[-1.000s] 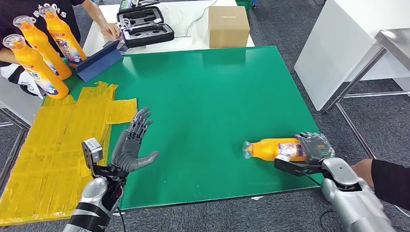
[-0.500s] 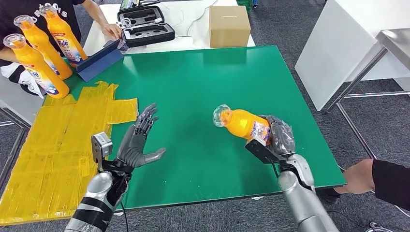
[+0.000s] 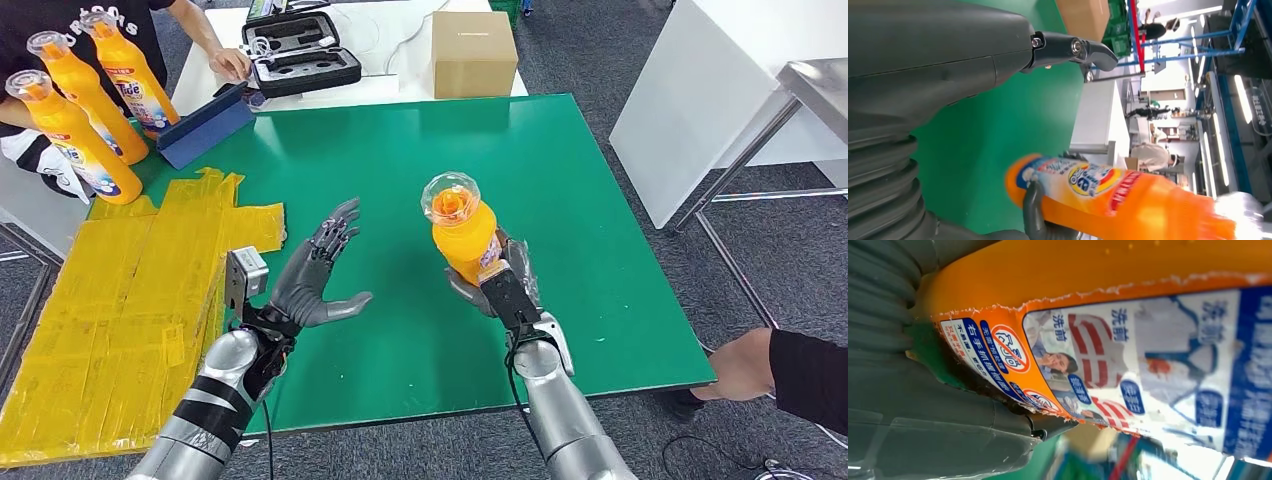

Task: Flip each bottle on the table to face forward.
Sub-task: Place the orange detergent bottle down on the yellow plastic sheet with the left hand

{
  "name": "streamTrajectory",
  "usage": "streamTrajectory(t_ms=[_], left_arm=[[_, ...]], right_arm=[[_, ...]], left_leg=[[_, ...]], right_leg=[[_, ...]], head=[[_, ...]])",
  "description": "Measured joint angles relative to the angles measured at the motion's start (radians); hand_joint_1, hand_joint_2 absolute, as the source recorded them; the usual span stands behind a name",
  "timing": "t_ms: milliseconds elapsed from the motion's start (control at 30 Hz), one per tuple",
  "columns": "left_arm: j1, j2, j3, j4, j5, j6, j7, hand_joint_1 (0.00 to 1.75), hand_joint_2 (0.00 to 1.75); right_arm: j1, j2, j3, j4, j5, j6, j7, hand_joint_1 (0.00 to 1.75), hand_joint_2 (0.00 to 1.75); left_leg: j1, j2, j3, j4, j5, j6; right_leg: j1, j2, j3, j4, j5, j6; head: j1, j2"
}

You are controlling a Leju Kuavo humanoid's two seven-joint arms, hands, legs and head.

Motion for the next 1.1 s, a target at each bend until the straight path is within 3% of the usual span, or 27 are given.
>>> streamTrajectory(t_ms=[100,233,600,1100], left_arm=[[-0.021,-0.011,-0.012,0.032,0.007,-0.009,-0.008,0.00,1.75],[-0.044,-0.027,-0.023,0.065,0.017,-0.015,-0.015,0.00,1.75],[-0.063,-0.050,-0.041,0.094,0.030,-0.016,-0.025,0.00,1.75],[-0.062,-0.053,-0.066,0.085,0.030,0.010,-0.031,0.00,1.75]], right_arm=[[-0.010,0.034,0.001,0.015,-0.130,0.154,-0.019,1.75,1.75],[-0.033,0.074,0.018,0.048,-0.181,0.233,-0.025,1.75,1.75],[-0.062,0.134,0.097,0.114,-0.164,0.217,-0.025,1.75,1.75],[-0.064,0.141,0.166,0.175,-0.162,0.187,-0.020,1.75,1.75]], left_leg=[[0.000,0.000,0.000,0.000,0.000,0.000],[0.000,0.000,0.000,0.000,0.000,0.000],[0.000,0.000,0.000,0.000,0.000,0.000],[0.000,0.000,0.000,0.000,0.000,0.000]], right_leg=[[0.000,0.000,0.000,0.000,0.000,0.000],[0.000,0.000,0.000,0.000,0.000,0.000],[0.000,0.000,0.000,0.000,0.000,0.000],[0.000,0.000,-0.001,0.000,0.000,0.000]], head=[[0.000,0.000],[0.000,0.000],[0.000,0.000],[0.000,0.000]])
